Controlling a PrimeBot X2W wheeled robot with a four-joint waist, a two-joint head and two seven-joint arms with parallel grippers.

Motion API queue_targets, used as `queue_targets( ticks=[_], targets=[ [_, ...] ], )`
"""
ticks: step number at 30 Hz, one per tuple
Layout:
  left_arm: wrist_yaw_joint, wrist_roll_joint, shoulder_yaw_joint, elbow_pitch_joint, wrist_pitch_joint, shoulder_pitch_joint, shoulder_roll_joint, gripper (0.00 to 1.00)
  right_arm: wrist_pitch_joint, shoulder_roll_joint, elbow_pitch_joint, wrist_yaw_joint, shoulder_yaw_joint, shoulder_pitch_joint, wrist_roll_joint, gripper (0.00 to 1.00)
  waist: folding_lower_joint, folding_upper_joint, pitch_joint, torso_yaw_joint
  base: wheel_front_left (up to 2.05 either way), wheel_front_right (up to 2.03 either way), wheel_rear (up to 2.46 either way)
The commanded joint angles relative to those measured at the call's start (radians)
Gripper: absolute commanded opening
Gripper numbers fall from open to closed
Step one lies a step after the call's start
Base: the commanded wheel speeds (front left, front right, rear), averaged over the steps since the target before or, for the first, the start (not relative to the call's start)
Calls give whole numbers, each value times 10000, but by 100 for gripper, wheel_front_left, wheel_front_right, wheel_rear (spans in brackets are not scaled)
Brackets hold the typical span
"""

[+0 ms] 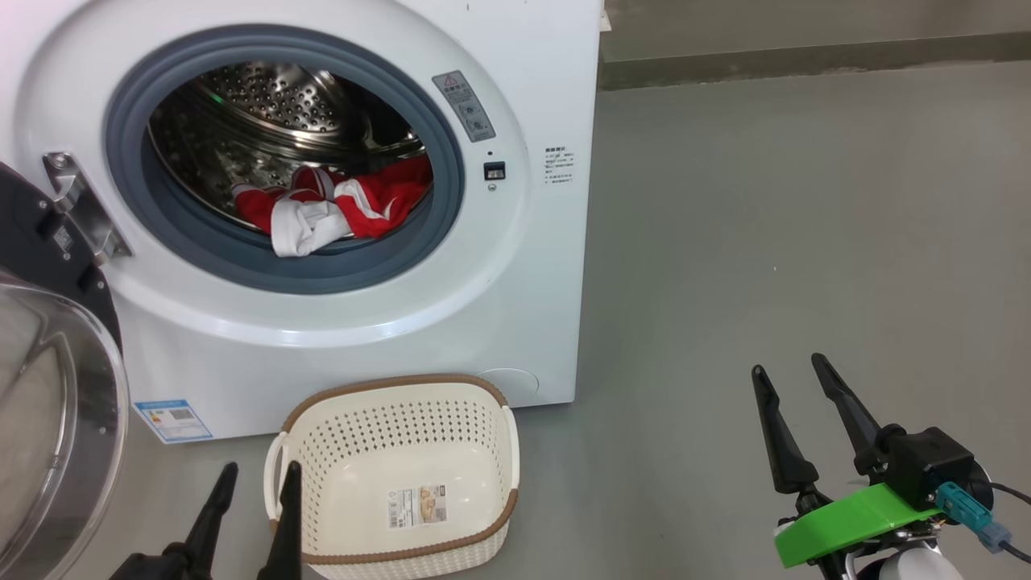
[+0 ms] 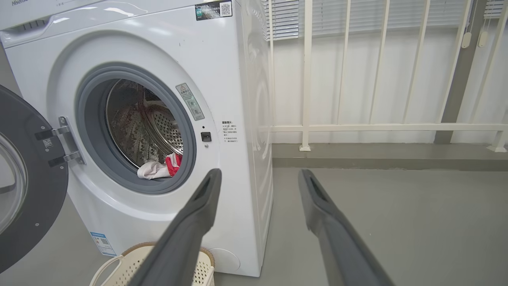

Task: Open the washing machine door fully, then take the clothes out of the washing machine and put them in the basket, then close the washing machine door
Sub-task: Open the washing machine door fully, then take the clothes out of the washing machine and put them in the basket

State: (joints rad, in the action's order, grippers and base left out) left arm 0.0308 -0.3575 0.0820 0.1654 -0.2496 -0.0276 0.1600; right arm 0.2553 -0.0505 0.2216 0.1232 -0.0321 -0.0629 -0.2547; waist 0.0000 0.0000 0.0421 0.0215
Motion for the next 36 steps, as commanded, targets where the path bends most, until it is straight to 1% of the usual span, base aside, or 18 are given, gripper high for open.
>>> queue_targets(
  ticks=[1, 13, 20, 24, 27, 29, 31, 36],
  targets=[
    [93, 248, -527, -254, -121, 142, -9, 100, 65, 3, -350, 75, -159, -172, -11, 100, 0, 0, -8, 33, 0, 0, 0],
    [392, 775, -1117, -10, -121, 79, -407, 100, 65, 3, -310, 75, -195, -147, 97, 100, 0, 0, 52, 85, 0, 0, 0],
    [557, 1052, -1307, 105, -122, 77, -609, 100, 65, 3, -290, 75, -238, -93, 107, 100, 0, 0, 113, 63, 0, 0, 0],
    [557, 1124, -1444, 229, -122, 70, -695, 100, 65, 3, -247, 75, -371, -60, 78, 100, 0, 0, 149, 49, 0, 0, 0],
    [438, 984, -1653, 269, -122, 94, -806, 100, 65, 3, -229, 75, -397, -44, 91, 100, 0, 0, 179, 45, 0, 0, 0],
    [474, 1167, -1529, 295, -122, 48, -765, 100, 65, 3, -226, 75, -408, -27, 80, 100, 0, 0, 199, 43, 0, 0, 0],
    [573, 1086, -1481, 100, -122, 59, -804, 100, 65, 3, -220, 75, -416, -12, 63, 100, 0, 0, 205, 38, 0, 0, 0],
    [595, 1159, -1502, -40, -122, 4, -845, 100, 65, 3, -191, 75, -464, -16, 41, 100, 0, 0, 188, 24, 0, 0, 0]
  ],
)
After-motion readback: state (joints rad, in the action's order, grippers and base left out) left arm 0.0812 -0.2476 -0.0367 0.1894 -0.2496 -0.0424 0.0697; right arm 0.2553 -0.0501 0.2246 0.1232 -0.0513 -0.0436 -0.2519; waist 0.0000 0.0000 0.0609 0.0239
